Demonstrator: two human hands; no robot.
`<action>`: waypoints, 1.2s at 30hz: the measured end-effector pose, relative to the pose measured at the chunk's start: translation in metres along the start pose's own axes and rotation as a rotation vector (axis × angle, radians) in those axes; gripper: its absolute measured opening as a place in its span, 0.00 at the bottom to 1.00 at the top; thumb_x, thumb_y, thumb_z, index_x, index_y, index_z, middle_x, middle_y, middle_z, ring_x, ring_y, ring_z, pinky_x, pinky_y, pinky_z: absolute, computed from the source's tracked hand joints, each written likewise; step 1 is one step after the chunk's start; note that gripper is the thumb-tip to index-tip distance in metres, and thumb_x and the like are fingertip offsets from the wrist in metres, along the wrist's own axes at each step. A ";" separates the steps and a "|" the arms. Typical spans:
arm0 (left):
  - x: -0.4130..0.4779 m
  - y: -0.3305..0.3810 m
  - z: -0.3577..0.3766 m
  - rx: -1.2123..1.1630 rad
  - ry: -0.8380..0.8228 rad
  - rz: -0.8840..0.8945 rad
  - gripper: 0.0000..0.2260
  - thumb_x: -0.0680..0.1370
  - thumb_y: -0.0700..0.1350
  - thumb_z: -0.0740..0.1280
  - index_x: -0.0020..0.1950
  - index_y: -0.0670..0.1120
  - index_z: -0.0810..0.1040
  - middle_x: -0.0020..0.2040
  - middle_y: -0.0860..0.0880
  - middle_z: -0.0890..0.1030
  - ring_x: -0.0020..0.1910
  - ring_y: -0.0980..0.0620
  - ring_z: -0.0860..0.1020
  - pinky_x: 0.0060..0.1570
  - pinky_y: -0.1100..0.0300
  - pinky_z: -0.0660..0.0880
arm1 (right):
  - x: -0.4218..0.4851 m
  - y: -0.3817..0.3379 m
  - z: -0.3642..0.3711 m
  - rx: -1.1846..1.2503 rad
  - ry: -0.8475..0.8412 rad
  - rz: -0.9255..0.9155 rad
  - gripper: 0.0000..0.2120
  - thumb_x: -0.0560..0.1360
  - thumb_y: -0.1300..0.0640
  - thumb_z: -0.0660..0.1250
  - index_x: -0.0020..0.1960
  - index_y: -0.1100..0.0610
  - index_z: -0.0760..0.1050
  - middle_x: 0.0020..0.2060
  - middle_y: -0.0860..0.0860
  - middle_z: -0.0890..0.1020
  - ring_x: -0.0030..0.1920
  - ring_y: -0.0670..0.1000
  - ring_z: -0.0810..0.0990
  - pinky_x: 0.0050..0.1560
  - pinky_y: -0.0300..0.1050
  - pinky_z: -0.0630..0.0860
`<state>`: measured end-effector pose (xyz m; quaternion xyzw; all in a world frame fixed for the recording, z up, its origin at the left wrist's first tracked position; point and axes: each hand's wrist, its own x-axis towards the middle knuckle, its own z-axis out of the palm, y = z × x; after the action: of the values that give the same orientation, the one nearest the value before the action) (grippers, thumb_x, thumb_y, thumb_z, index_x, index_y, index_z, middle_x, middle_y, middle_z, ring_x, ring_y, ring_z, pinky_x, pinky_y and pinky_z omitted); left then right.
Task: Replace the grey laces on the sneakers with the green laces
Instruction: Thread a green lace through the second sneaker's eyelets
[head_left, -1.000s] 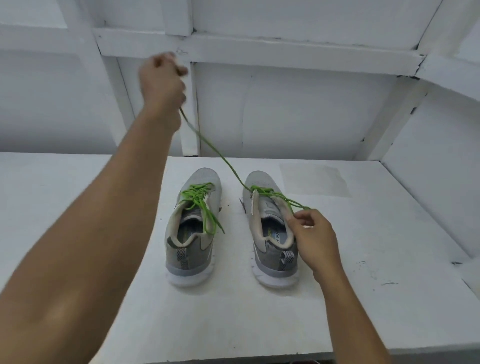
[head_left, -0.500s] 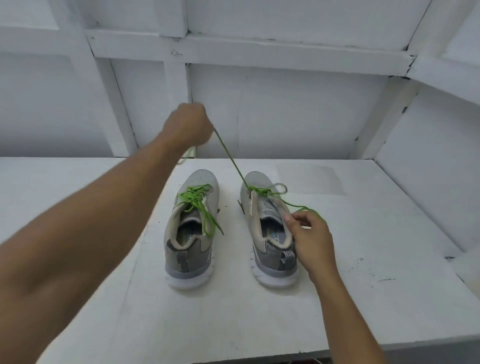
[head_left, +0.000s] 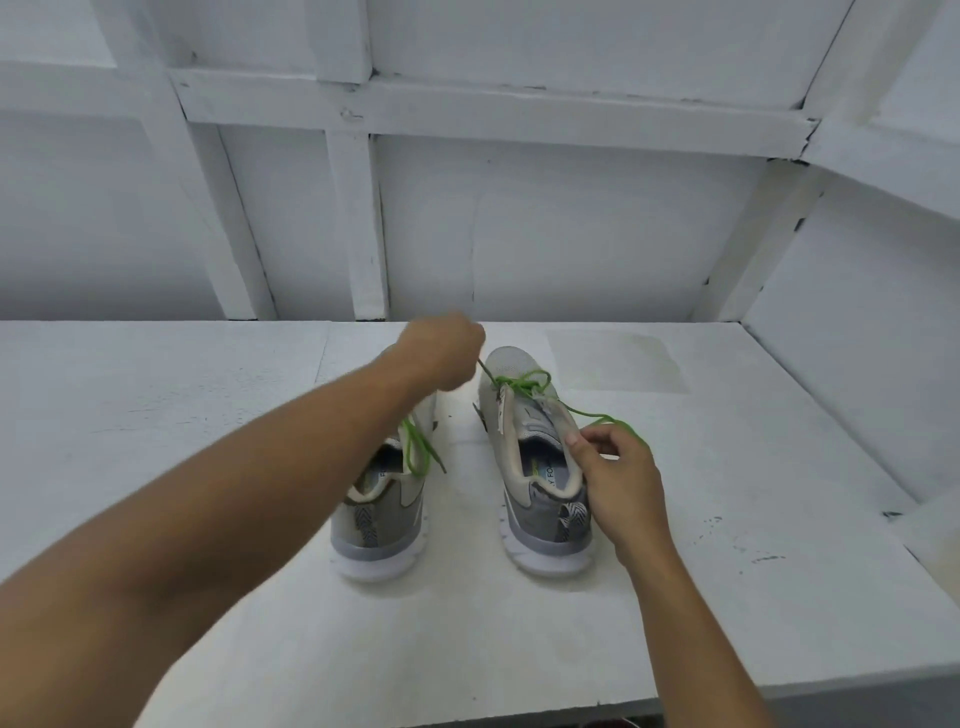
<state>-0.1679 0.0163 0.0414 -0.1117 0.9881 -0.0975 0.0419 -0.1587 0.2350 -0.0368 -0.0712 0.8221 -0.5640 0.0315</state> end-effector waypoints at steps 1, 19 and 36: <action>0.002 -0.010 -0.006 0.001 0.015 -0.017 0.11 0.80 0.39 0.61 0.60 0.42 0.76 0.54 0.43 0.77 0.49 0.43 0.78 0.38 0.54 0.71 | 0.000 0.000 0.001 0.002 -0.002 0.001 0.09 0.76 0.48 0.70 0.45 0.54 0.78 0.42 0.46 0.82 0.45 0.42 0.79 0.41 0.36 0.70; 0.013 -0.057 -0.014 -0.052 0.015 -0.072 0.10 0.80 0.40 0.64 0.59 0.44 0.78 0.56 0.43 0.76 0.49 0.43 0.79 0.45 0.52 0.77 | 0.000 0.001 0.001 0.029 -0.012 -0.011 0.07 0.76 0.50 0.70 0.44 0.54 0.77 0.42 0.47 0.82 0.47 0.43 0.79 0.42 0.37 0.70; 0.007 0.006 -0.060 -1.034 0.276 0.381 0.08 0.79 0.40 0.68 0.55 0.46 0.84 0.47 0.49 0.86 0.49 0.54 0.83 0.55 0.64 0.75 | 0.006 -0.004 -0.006 -0.028 -0.087 0.042 0.07 0.76 0.50 0.70 0.46 0.53 0.79 0.43 0.47 0.81 0.46 0.45 0.79 0.45 0.42 0.72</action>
<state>-0.1819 0.0315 0.0984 0.0762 0.9063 0.3945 -0.1312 -0.1648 0.2381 -0.0303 -0.0787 0.8291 -0.5481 0.0779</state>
